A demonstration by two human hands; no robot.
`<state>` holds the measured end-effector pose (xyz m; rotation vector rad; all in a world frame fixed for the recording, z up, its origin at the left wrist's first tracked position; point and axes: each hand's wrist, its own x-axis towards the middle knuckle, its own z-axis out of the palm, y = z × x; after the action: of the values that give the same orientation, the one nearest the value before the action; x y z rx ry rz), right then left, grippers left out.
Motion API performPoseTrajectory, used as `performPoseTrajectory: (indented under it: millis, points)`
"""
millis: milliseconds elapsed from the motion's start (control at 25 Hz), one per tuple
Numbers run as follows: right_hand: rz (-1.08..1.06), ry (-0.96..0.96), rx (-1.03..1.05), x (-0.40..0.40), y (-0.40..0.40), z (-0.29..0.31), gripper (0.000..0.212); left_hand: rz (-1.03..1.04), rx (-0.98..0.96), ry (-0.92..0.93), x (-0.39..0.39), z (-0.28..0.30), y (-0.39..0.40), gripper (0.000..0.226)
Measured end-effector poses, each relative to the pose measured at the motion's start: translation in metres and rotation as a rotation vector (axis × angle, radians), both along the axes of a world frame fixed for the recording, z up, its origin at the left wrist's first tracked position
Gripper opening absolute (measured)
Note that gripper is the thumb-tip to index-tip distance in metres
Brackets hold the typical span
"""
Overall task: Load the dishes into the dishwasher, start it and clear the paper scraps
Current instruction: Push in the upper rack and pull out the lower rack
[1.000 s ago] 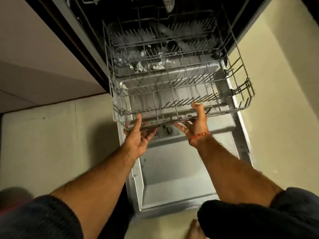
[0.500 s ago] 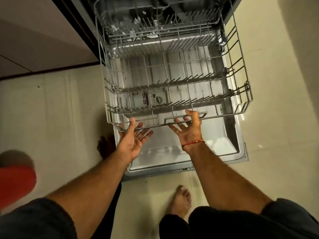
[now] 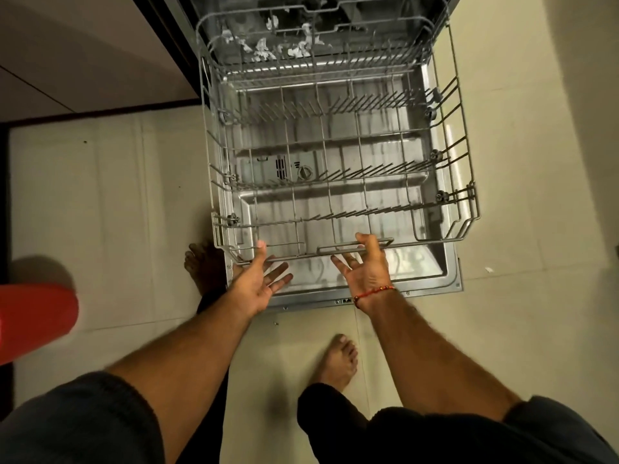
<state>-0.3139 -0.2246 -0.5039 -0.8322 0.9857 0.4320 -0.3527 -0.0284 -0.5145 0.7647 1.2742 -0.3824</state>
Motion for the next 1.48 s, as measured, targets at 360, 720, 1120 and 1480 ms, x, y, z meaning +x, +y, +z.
performPoseTrajectory:
  millis: [360, 720, 1120, 1480]
  points:
    - [0.520, -0.041, -0.473, -0.029, -0.018, 0.103, 0.055, -0.322, 0.654, 0.079, -0.027, 0.088, 0.015, 0.105]
    - [0.757, -0.369, -0.382, -0.007, 0.027, 0.361, 0.060, -0.362, 0.604, -0.338, -0.027, 0.368, 0.033, 0.046]
    - [1.027, -0.682, -0.288, -0.008, 0.208, 0.520, 0.036, -0.149, 0.650, -0.503, -0.049, 0.505, 0.169, 0.050]
    - [1.044, -0.869, -0.186, 0.007, 0.466, 0.598, 0.024, 0.049, 0.859, -0.681, -0.044, 0.591, 0.409, 0.048]
